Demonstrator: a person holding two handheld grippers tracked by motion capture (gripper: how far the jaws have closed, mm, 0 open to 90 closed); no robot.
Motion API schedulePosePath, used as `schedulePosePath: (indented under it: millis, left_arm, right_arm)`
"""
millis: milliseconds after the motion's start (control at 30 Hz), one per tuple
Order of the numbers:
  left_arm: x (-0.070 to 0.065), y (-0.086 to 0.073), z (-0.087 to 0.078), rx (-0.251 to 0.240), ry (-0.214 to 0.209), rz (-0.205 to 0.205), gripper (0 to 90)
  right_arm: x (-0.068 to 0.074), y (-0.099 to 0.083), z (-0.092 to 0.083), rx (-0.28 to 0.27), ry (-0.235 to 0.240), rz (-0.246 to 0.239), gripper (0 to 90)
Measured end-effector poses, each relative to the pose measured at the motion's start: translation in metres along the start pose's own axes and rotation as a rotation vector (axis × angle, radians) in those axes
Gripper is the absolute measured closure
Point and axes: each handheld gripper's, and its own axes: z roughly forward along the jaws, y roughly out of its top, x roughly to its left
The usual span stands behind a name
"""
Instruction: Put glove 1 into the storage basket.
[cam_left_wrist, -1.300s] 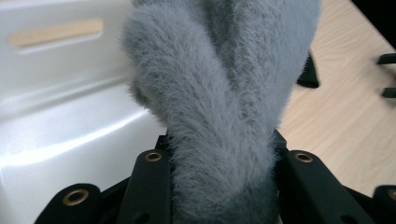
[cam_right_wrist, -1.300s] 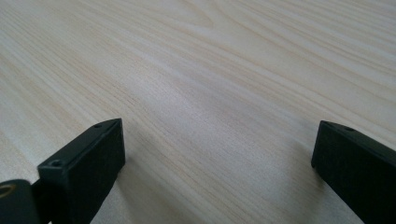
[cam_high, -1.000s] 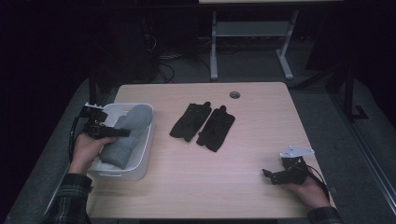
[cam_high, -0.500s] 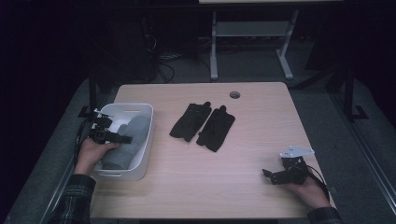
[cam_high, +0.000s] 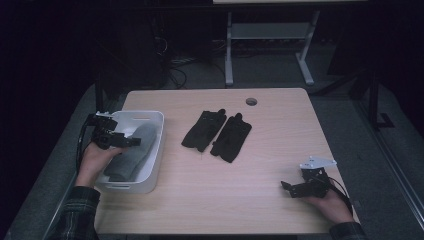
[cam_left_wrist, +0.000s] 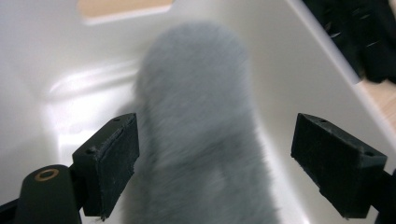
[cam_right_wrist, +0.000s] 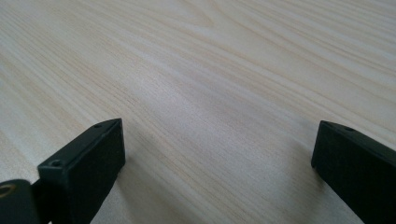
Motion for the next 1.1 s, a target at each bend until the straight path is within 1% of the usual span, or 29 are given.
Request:
schedulePosePath:
  millis: [133,200,233,267,300,367,467,567,667,733,800,833,933,967,1000,1033,1100]
  left_arm:
    - [-0.015,0.008,-0.002,-0.041,-0.059,0.022,14.5]
    - [-0.024,0.011,-0.002,-0.048,-0.083,0.038,14.5]
    - [-0.030,0.013,-0.001,-0.055,-0.105,0.042,14.6]
    - [-0.034,0.014,0.000,-0.057,-0.120,0.058,14.6]
    - [-0.040,0.016,0.001,-0.063,-0.124,0.066,14.6]
    - [-0.049,0.019,0.003,-0.063,-0.131,0.096,14.7]
    - [-0.063,0.024,0.007,-0.075,-0.146,0.113,15.2]
    - [-0.074,0.028,0.010,-0.092,-0.185,0.125,16.5]
    - [-0.088,0.031,0.012,-0.109,-0.205,0.154,19.6]
    - [-0.097,0.033,0.015,-0.111,-0.218,0.176,20.9]
    - [-0.107,0.035,0.017,-0.111,-0.230,0.204,24.9]
    - [-0.112,0.035,0.018,-0.115,-0.235,0.206,27.2]
    - [-0.126,0.038,0.023,-0.125,-0.253,0.235,37.6]
    - [-0.133,0.038,0.026,-0.119,-0.264,0.242,42.3]
    - [-0.137,0.039,0.028,-0.116,-0.268,0.251,48.1]
    - [-0.142,0.040,0.031,-0.111,-0.272,0.258,50.9]
    - [-0.154,0.041,0.038,-0.105,-0.274,0.274,60.8]
  right_arm:
    - [0.000,0.000,0.000,0.000,0.000,0.000,2.4]
    - [0.000,0.000,0.000,0.000,0.000,0.000,2.4]
    - [0.000,0.000,0.000,0.000,0.000,0.000,2.4]
    - [0.000,0.000,0.000,0.001,0.000,0.002,2.4]
    - [0.000,0.000,0.000,0.001,-0.001,0.002,2.4]
    - [0.000,0.000,0.000,0.001,-0.001,0.002,2.4]
    - [0.000,0.000,0.000,0.001,0.000,0.002,2.4]
    - [0.000,0.000,0.000,0.000,0.000,0.001,2.4]
    - [0.000,0.000,0.000,0.000,0.000,0.002,2.4]
    - [0.000,0.000,0.000,0.001,0.000,0.001,2.4]
    - [0.000,0.000,0.000,0.001,0.000,0.001,2.4]
    - [0.000,0.000,0.000,0.001,0.000,0.001,2.4]
    - [0.000,0.000,0.000,0.001,0.000,0.001,2.4]
    - [0.000,0.000,0.000,0.001,0.000,0.002,2.4]
    - [0.000,0.000,0.000,0.000,0.000,0.000,2.4]
    - [0.000,0.000,0.000,0.001,0.000,0.000,2.4]
    - [0.000,0.000,0.000,0.001,0.000,0.000,2.4]
